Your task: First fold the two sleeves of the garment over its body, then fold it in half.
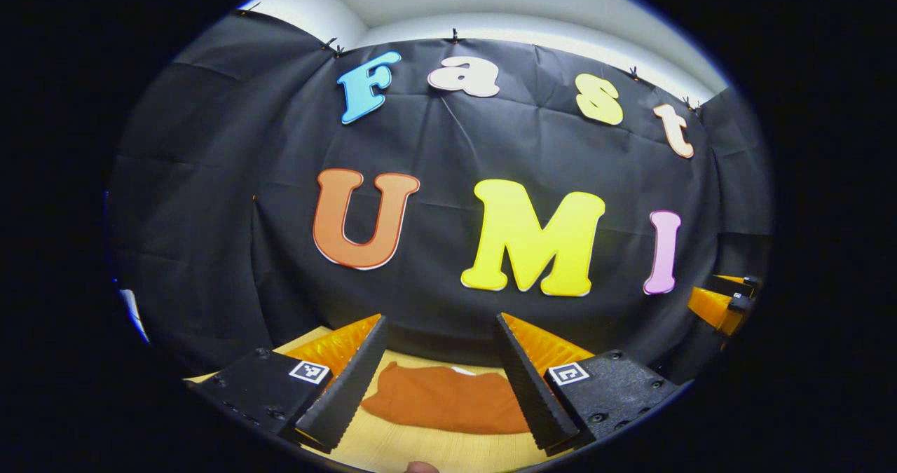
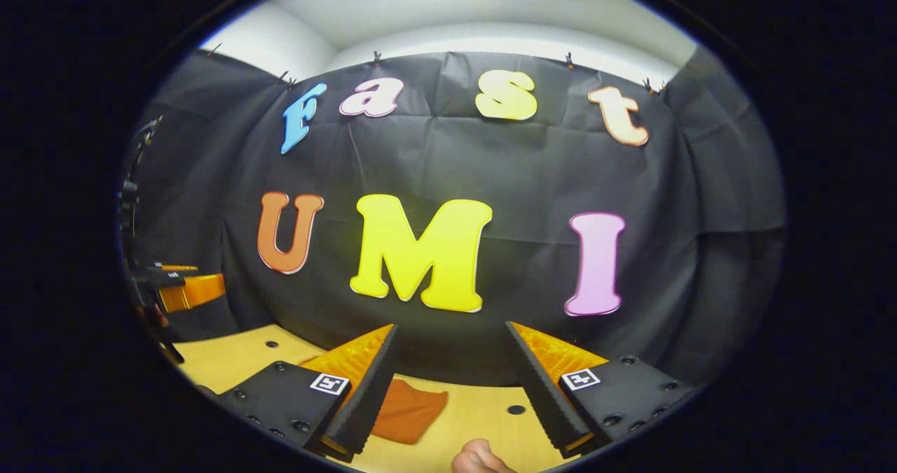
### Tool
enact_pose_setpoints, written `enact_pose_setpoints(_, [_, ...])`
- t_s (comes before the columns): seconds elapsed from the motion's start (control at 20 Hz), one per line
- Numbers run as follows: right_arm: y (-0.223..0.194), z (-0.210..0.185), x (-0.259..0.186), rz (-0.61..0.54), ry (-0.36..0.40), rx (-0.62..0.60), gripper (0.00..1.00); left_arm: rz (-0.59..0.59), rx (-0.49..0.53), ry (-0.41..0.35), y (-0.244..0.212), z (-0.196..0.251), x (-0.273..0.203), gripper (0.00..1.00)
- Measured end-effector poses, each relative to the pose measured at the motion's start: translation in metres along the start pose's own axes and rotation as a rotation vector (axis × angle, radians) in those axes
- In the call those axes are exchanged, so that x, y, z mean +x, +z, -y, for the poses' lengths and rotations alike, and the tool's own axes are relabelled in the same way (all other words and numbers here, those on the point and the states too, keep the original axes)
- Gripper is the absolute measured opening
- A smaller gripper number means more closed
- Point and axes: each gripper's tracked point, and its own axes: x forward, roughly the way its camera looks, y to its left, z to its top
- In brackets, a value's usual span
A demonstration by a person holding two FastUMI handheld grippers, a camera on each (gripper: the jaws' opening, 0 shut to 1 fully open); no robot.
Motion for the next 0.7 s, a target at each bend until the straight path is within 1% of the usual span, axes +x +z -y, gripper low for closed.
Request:
enact_pose_setpoints(0.05, [-0.005,-0.006,-0.027,-0.001,-0.001,-0.033,0.87,-0.008,0.011,-0.015,-0.006,0.0,-0.018,1.0])
enact_pose_setpoints(0.1, [-0.016,-0.009,-0.053,-0.016,-0.017,-0.04,0.92,-0.014,0.031,-0.028,-0.014,-0.001,-0.036,0.98])
enact_pose_setpoints(0.15, [-0.024,-0.017,-0.076,-0.026,-0.014,-0.023,0.92,-0.026,0.052,-0.041,-0.024,-0.001,-0.051,0.98])
enact_pose_setpoints(0.2, [-0.035,-0.025,-0.097,-0.035,-0.014,-0.004,0.9,-0.034,0.063,-0.056,-0.036,-0.002,-0.067,0.87])
enact_pose_setpoints(0.25, [-0.042,-0.027,-0.114,-0.04,-0.033,0.009,0.89,-0.053,0.062,-0.072,-0.048,-0.003,-0.082,0.97])
enact_pose_setpoints(0.3, [-0.048,-0.025,-0.127,-0.047,-0.056,0.031,0.9,-0.068,0.051,-0.076,-0.062,-0.008,-0.098,0.97])
enact_pose_setpoints(0.35, [-0.055,-0.027,-0.139,-0.061,-0.074,0.064,0.91,-0.093,0.036,-0.072,-0.074,-0.012,-0.111,1.0])
enact_pose_setpoints(0.4, [-0.064,-0.032,-0.148,-0.075,-0.085,0.096,0.91,-0.113,0.021,-0.072,-0.083,-0.016,-0.122,0.97])
enact_pose_setpoints(0.45, [-0.074,-0.037,-0.156,-0.105,-0.092,0.126,0.91,-0.124,0.015,-0.067,-0.089,-0.02,-0.13,0.97])
enact_pose_setpoints(0.5, [-0.084,-0.048,-0.16,-0.133,-0.077,0.145,0.91,-0.137,0.008,-0.06,-0.093,-0.024,-0.134,1.0])
enact_pose_setpoints(0.55, [-0.088,-0.055,-0.162,-0.153,-0.068,0.137,0.9,-0.144,0.006,-0.061,-0.094,-0.025,-0.137,1.0])
enact_pose_setpoints(0.6, [-0.088,-0.061,-0.164,-0.154,-0.052,0.128,0.92,-0.136,0.004,-0.063,-0.091,-0.027,-0.139,0.98])
enact_pose_setpoints(0.65, [-0.083,-0.07,-0.166,-0.134,-0.031,0.12,0.92,-0.122,0.004,-0.071,-0.086,-0.026,-0.139,0.87])
enact_pose_setpoints(0.7, [-0.079,-0.073,-0.166,-0.117,-0.025,0.104,0.91,-0.11,0.009,-0.071,-0.083,-0.025,-0.138,0.87])
